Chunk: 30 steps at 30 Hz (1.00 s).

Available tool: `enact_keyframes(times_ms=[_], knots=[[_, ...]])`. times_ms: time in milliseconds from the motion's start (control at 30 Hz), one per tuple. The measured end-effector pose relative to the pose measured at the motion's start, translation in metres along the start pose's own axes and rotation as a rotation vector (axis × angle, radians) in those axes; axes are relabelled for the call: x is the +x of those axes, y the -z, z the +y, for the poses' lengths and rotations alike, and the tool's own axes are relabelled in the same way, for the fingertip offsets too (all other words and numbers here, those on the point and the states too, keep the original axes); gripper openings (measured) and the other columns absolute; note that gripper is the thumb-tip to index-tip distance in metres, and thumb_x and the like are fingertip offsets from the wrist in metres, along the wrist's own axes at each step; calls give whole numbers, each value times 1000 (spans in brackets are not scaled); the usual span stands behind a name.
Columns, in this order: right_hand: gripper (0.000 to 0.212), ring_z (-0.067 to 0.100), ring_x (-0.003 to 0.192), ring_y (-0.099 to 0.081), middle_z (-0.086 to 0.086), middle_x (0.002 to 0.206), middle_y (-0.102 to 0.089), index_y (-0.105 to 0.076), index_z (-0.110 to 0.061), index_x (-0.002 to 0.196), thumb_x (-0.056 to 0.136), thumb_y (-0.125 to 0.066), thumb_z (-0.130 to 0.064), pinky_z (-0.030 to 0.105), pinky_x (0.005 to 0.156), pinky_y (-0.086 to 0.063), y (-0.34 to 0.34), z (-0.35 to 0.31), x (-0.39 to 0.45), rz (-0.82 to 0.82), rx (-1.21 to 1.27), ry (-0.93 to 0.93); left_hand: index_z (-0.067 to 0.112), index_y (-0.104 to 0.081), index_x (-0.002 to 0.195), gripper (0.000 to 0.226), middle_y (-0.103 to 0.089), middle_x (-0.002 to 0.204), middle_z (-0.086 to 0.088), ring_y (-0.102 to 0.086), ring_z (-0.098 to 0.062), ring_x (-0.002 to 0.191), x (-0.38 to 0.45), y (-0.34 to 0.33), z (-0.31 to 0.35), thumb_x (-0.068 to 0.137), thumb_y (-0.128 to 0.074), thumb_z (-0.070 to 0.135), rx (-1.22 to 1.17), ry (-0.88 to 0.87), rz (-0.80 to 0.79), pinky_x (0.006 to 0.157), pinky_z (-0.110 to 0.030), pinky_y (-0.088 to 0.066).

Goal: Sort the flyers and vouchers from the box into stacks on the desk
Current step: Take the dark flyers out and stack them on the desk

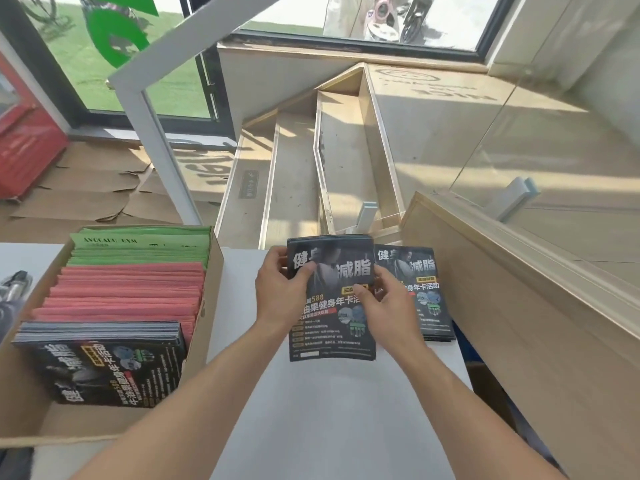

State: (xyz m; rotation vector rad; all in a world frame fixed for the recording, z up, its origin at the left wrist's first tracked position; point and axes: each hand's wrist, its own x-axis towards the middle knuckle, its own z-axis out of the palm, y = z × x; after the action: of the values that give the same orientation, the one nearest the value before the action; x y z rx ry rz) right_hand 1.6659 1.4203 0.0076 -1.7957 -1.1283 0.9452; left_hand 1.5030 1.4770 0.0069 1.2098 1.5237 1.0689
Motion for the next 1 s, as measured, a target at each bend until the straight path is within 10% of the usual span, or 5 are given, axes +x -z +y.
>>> enact_keyframes(times_ms=[200,400,567,733,1000], knots=[[49,3,84,-60,-10,99,-64,-43,-36,139,97,-65,-21,22,64,-48,-4,-7,60,52,-203,-34,23,-57,112,28,-67,103,3,-66,-17,88,67,-32,4,91,-74,27,130,137,-57,73,-33,-56],[65,23,123,-51,1,133,-57,-32,-25,151,95,-63,-36,39,102,-43,-19,30,78,109,-949,59,21,-36,148,73,-51,147,-5,-56,-25,124,66,-42,-20,87,-76,20,218,235,-241,92,-32,-49],[60,22,136,-35,2,145,-44,-38,-27,149,95,-62,-39,40,115,-28,-8,42,76,127,-925,152,27,-17,159,95,-27,163,0,-34,-23,147,39,-30,-30,86,-77,18,183,244,-290,104,-32,-39],[64,22,154,3,2,168,-8,-23,-31,157,101,-33,-61,51,124,1,-6,68,66,49,-807,-35,32,-30,150,89,-52,140,8,-57,2,111,9,-30,-42,80,-82,17,36,268,-347,80,-14,-50],[66,16,154,10,-3,169,-1,-16,-34,159,101,-19,-64,44,124,9,-2,88,64,21,-821,-15,30,-39,143,78,-66,119,9,-75,-13,90,14,-46,-37,80,-80,12,-297,444,-398,67,-30,-58]])
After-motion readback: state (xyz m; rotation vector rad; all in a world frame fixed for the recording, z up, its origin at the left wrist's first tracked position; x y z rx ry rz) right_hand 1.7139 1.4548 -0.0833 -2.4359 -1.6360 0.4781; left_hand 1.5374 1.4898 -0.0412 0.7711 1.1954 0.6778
